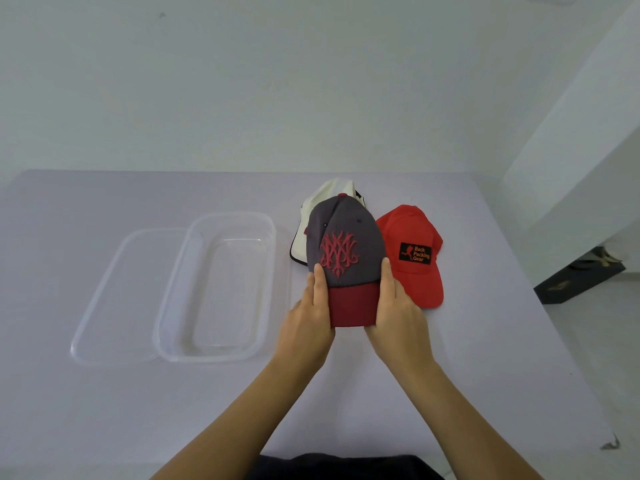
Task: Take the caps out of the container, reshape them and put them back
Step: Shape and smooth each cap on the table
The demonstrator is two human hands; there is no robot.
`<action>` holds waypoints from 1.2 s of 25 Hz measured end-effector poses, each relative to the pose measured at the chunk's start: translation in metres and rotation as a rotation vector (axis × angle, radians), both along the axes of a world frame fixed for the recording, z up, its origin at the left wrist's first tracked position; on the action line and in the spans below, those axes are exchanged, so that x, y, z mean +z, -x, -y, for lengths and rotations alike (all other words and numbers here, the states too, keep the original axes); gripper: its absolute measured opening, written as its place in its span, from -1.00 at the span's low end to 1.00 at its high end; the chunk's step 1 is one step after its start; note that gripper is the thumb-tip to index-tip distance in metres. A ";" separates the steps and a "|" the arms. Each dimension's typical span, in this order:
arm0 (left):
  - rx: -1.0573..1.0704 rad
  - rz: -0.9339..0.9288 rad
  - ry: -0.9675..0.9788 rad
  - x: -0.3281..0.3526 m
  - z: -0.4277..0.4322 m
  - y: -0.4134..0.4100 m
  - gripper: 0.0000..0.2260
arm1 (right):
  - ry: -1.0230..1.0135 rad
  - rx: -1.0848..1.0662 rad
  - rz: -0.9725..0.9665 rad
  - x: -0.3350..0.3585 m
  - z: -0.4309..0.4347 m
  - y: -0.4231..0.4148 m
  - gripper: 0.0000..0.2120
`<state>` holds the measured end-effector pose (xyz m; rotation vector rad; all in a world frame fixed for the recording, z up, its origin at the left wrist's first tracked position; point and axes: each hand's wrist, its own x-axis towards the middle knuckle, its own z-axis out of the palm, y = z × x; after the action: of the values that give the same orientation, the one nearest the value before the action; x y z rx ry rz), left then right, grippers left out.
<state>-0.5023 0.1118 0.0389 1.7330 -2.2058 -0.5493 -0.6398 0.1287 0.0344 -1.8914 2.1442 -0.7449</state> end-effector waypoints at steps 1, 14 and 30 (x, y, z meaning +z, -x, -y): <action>-0.002 -0.013 0.016 0.000 0.000 0.000 -0.39 | -0.011 -0.001 0.012 0.002 0.000 -0.001 -0.30; 0.050 -0.430 0.127 0.005 -0.004 0.002 -0.44 | 0.091 0.053 0.373 0.016 -0.003 -0.009 -0.45; -0.040 -0.528 -0.104 0.013 0.028 -0.057 -0.21 | 0.242 0.174 0.254 0.004 -0.021 0.007 -0.10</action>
<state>-0.4455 0.0834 0.0521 1.3826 -1.8618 -1.0131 -0.6473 0.1499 0.0386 -1.9409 1.7796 -1.1792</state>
